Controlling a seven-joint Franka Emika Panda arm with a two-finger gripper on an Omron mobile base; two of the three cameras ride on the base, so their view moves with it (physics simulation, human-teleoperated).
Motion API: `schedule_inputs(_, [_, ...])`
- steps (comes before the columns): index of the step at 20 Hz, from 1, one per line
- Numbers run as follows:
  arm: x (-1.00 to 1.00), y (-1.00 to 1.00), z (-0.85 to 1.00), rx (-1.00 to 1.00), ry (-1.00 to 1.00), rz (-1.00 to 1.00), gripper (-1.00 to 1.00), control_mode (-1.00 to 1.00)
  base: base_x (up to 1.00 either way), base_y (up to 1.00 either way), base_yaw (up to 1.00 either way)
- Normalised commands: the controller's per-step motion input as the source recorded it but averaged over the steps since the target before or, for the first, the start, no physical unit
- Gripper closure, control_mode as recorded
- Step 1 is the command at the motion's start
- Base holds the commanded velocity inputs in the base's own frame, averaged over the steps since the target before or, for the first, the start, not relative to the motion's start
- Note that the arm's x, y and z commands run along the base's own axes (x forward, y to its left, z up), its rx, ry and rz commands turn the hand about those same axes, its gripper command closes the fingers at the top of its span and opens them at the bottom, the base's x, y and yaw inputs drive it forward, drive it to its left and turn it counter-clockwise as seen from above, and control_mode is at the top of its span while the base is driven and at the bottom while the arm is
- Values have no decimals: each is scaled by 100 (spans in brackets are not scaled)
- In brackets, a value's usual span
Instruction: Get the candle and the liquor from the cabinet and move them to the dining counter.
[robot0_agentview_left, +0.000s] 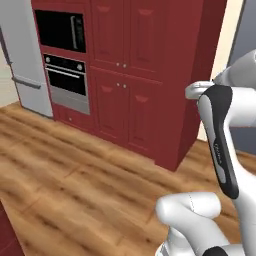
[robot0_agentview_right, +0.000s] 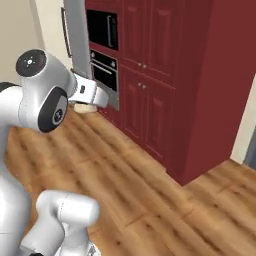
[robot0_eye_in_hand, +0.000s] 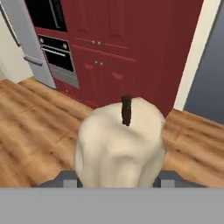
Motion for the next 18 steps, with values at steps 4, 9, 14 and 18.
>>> schedule_inputs(4, [0,0,0,0,0,0,100,100,100,-14,65])
schedule_inputs(9, [0,0,0,0,0,0,100,100,100,-21,63])
schedule_inputs(14, [0,0,0,0,0,0,100,100,100,-25,62])
schedule_inputs(18, [0,0,0,0,0,0,100,100,100,-45,53])
